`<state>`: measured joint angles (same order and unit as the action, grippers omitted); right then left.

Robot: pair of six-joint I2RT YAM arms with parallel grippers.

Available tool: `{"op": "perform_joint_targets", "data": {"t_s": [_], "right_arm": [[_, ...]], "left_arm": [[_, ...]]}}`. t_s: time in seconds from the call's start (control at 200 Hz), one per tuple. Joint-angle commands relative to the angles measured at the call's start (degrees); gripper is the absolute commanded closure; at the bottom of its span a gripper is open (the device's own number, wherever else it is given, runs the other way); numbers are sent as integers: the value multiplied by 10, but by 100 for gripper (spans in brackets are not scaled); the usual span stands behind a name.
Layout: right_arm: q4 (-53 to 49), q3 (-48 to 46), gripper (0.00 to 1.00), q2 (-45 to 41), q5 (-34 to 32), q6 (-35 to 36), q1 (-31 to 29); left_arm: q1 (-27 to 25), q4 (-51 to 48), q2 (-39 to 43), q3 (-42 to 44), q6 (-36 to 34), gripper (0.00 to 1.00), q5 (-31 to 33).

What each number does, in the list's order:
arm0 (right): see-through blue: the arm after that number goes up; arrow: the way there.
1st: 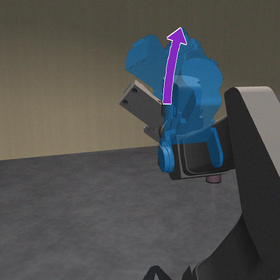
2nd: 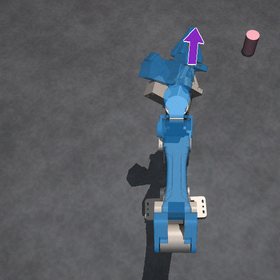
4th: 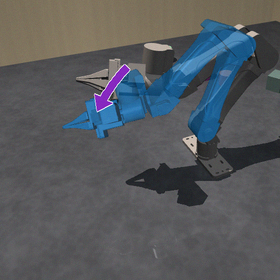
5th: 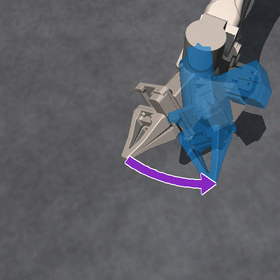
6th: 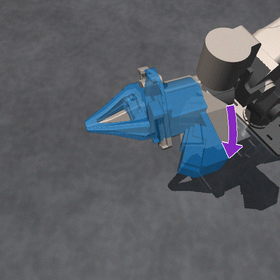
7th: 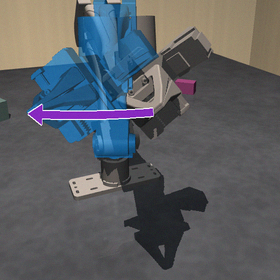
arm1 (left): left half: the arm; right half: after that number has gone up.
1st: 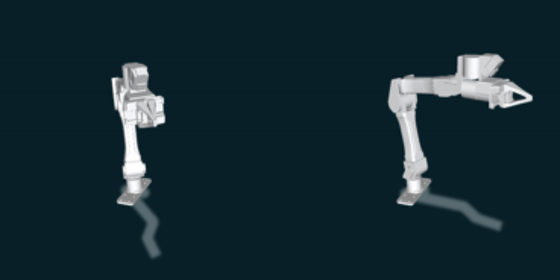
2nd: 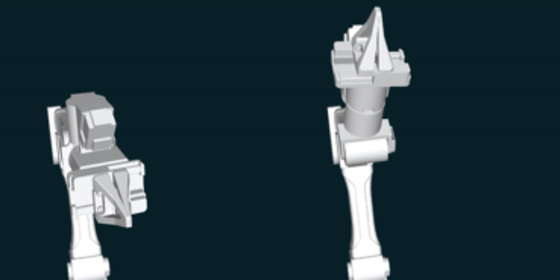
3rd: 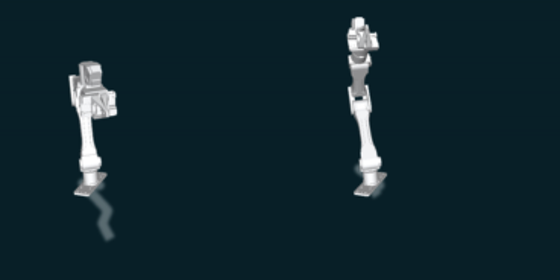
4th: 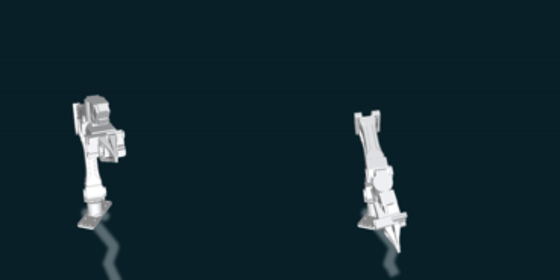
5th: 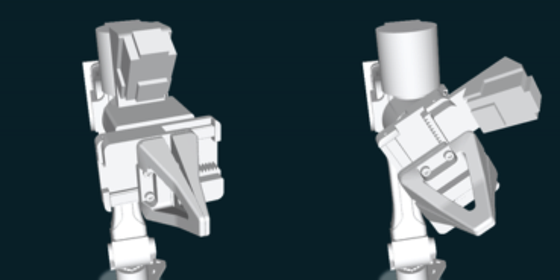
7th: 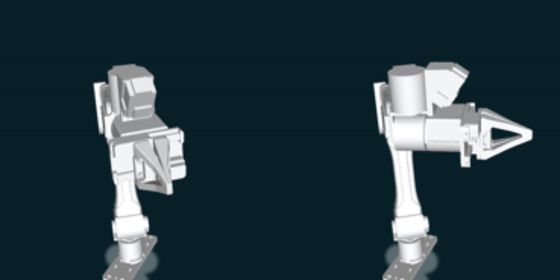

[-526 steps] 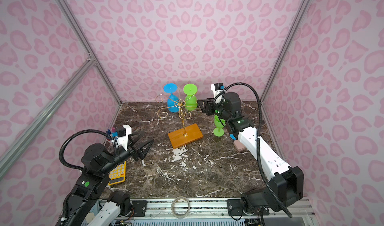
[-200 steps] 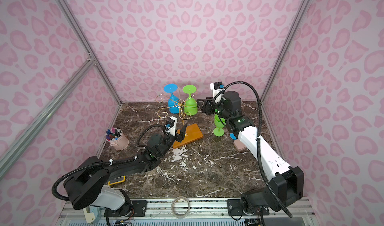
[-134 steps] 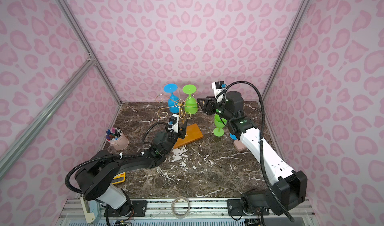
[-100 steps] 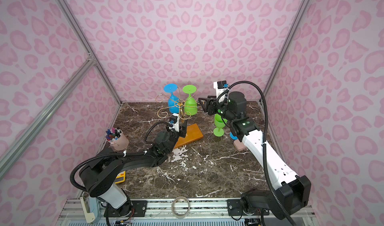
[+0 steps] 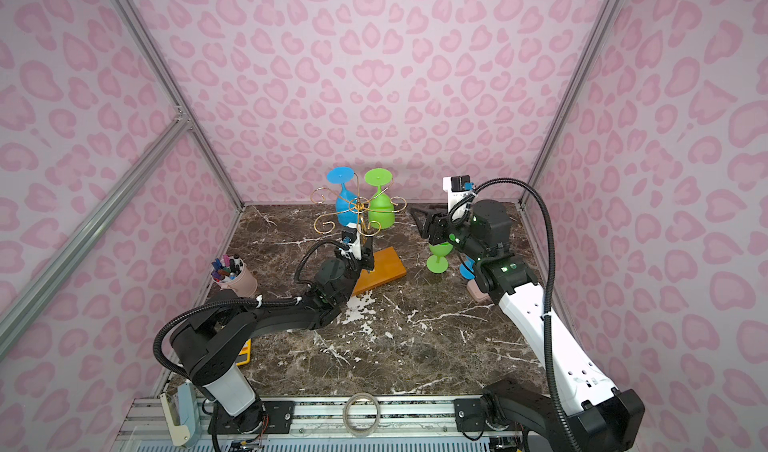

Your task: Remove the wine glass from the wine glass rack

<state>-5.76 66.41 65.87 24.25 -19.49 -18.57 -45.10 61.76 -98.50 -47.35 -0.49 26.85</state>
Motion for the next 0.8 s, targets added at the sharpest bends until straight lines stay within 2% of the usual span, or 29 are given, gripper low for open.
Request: {"op": "perform_joint_targets", "data": {"t_s": [0.0, 0.1, 0.125, 0.285, 0.795], "right_arm": [[16, -33, 36, -16, 8, -20, 14], [15, -59, 36, -30, 6, -21, 23], [14, -63, 36, -33, 4, -19, 24], [11, -87, 36, -43, 6, -10, 28], [52, -138, 36, -17, 36, -7, 29]], "left_arm": [[1, 26, -3, -11, -4, 63, 7], [4, 22, -2, -11, -4, 63, 6], [4, 21, -1, -11, -3, 67, 6], [5, 16, 7, -3, -3, 70, 7], [12, -23, 46, 20, -5, 78, 1]]}}
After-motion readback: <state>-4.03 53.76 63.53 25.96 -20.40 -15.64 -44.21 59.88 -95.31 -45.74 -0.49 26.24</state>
